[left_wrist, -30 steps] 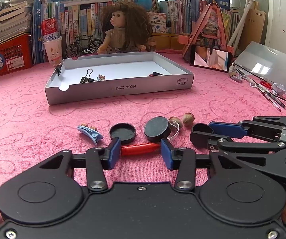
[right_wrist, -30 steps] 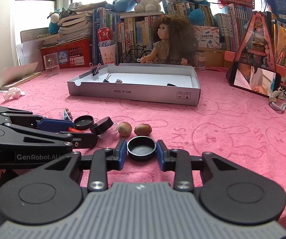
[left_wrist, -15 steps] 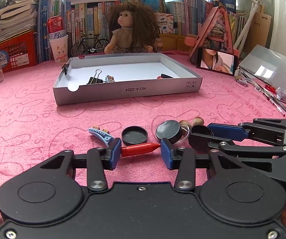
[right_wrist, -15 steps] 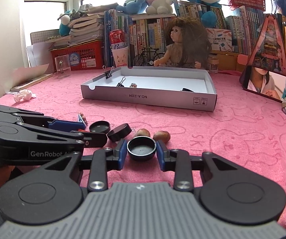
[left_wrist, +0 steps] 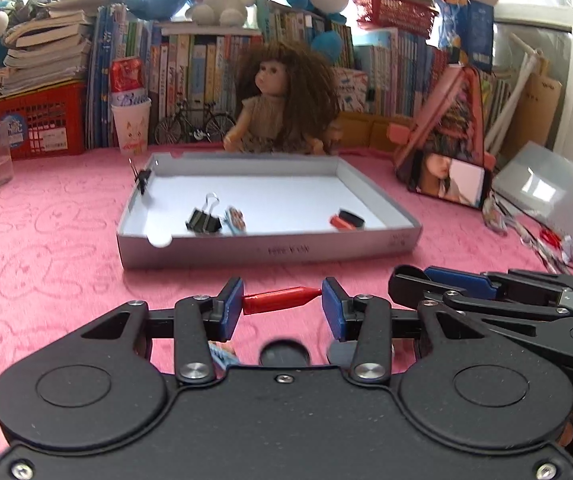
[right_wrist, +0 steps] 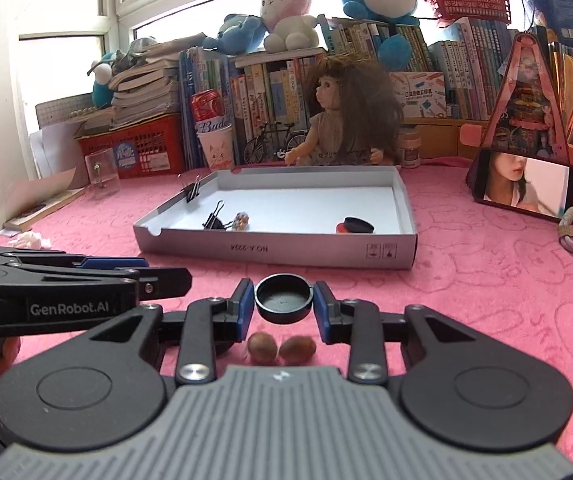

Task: Organize rigid objects
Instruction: 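Carry the red crayon with the left tool while the right tool carries the lid over the tray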

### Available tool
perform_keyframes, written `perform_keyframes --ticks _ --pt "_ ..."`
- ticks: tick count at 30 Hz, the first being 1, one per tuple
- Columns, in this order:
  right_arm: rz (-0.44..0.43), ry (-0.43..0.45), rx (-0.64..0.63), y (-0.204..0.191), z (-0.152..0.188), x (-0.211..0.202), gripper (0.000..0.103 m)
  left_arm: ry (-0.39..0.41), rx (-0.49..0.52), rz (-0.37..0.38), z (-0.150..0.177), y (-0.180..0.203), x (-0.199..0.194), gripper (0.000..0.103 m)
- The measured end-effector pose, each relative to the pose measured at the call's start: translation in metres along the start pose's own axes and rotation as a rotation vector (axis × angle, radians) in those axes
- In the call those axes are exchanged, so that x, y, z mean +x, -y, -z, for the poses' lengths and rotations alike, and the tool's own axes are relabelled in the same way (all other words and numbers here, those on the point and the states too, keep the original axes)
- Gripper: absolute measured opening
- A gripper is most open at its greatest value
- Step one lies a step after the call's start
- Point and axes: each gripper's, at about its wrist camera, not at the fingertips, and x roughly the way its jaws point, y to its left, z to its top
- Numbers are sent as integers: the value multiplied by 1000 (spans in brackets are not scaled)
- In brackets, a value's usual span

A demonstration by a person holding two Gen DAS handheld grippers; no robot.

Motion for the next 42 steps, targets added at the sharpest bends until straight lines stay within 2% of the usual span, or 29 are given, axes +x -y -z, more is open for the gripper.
perform_keyframes --ticks 13,18,24,32,42 --pt "47 -10 101 31 -39 47 37 60 -26 -69 -48 -33 42 41" --pt "71 -9 139 46 -57 70 37 44 -56 -59 -68 -48 70 41" --pt "69 -48 169 60 -78 103 37 26 -72 -54 -86 -62 104 41" --pt "66 -97 192 72 -90 141 37 -2 -93 -78 -93 -74 146 41" --pt "93 -141 180 73 -88 171 37 -26 -71 -101 -94 -74 170 41"
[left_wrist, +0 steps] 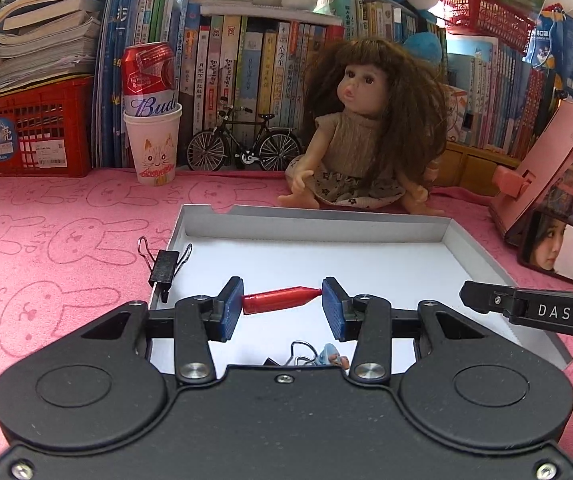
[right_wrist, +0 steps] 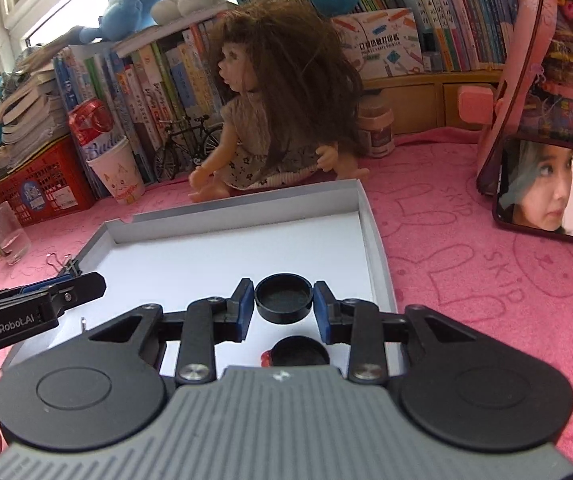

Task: Organize rigid objects
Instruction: 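Carry the red crayon with the left tool while the right tool carries the lid over the tray, then open the left tool to drop the crayon while the right tool releases the lid into the tray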

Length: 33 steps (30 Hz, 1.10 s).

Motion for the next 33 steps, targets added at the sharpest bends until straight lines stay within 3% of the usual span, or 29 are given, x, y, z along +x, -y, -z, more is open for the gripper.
perform_keyframes --ticks 23,28,31,33 --pt "80 -23 -92 -7 3 16 38 -67 11 -14 14 2 22 41" --pt "77 -18 -98 -9 4 16 45 -72 5 -15 13 2 21 43" --pt "64 -11 -82 -9 4 13 60 -64 -11 -3 12 0 16 54" --pt "56 -1 -77 -10 4 9 64 -50 -9 -1 11 1 11 61"
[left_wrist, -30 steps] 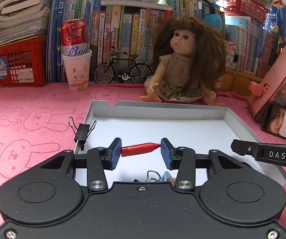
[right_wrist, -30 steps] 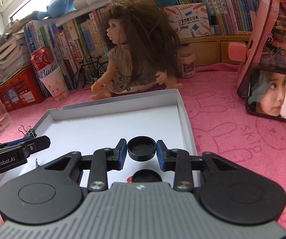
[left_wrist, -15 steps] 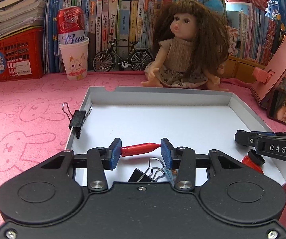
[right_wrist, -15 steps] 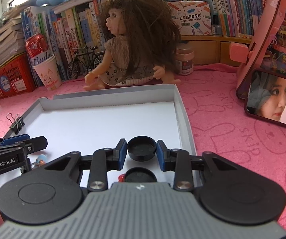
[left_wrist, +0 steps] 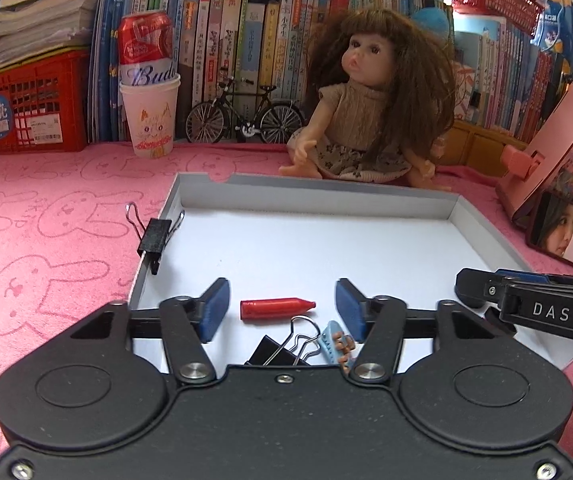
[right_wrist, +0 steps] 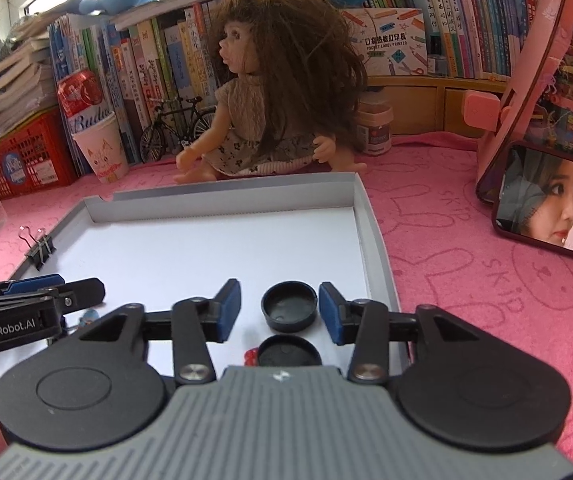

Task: Organize rigid objects
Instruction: 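Open the left tool to drop the crayon while the right tool releases the lid into the tray, then move the left tool toward the blue hair clip while the right tool approaches the walnuts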

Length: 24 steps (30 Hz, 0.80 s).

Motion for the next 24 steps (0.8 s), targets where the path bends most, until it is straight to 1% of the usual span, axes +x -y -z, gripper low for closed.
perform_keyframes --ticks 2,4,5,6,8,12,16,21,24 --pt "0 16 -9 -2 0 -6 68 19 5 1 0 2 -8 71" --pt "2 37 -27 -5 0 -13 80 35 6 5 2 4 -16 77" --pt "4 50 -35 -6 0 -18 83 44 9 11 3 5 -21 80" --pt "4 63 -44 -7 1 -22 86 51 15 18 3 6 -26 81" --pt "3 82 -63 -10 2 -31 87 60 29 26 5 9 -35 83" --pt "2 98 -82 -13 5 -47 91 83 49 36 9 14 -56 85" --pt "-1 119 -93 -14 9 -62 103 104 57 60 16 16 -76 87" --pt "10 165 -143 -17 17 -85 103 121 51 76 29 16 -99 88" --pt "3 183 -158 -18 22 -99 103 146 32 56 40 16 -115 88"
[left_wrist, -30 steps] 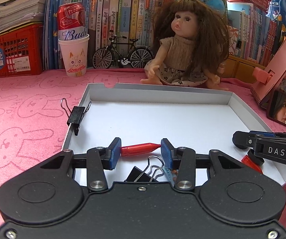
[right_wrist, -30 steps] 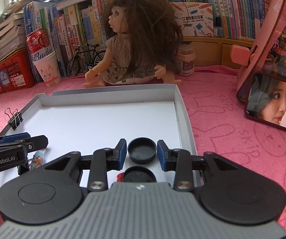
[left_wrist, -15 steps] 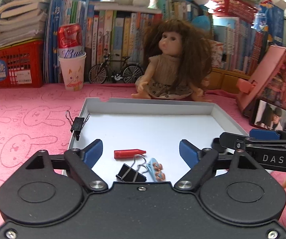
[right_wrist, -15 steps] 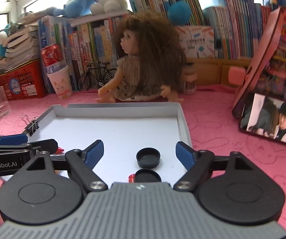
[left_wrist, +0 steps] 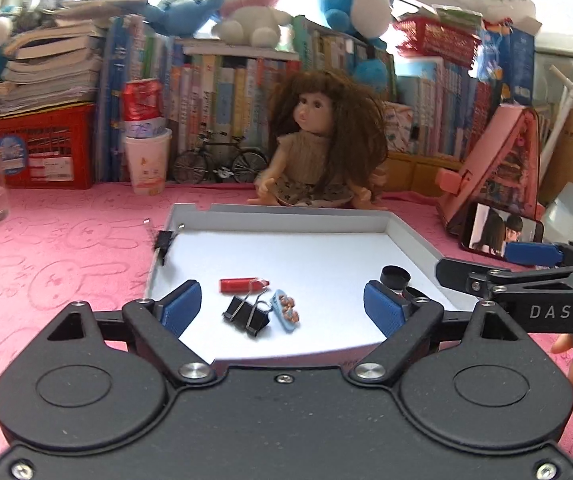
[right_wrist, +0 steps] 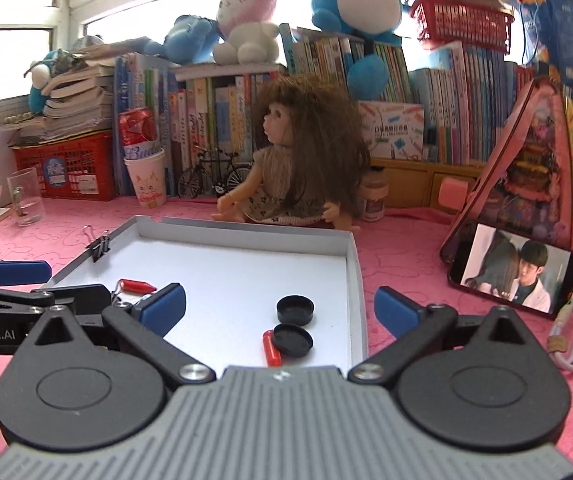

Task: Organize rigid objects
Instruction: 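Move the left tool toward the blue hair clip while the right tool approaches the walnuts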

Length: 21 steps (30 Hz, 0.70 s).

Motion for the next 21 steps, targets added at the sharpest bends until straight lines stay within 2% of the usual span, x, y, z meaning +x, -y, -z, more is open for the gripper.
perform_keyframes --ticks 8,21 --pt "-21 12 36 1 20 -30 103 25 11 -10 30 2 -39 90" --pt "-9 3 55 -1 66 -64 103 48 71 13 63 5 -72 90"
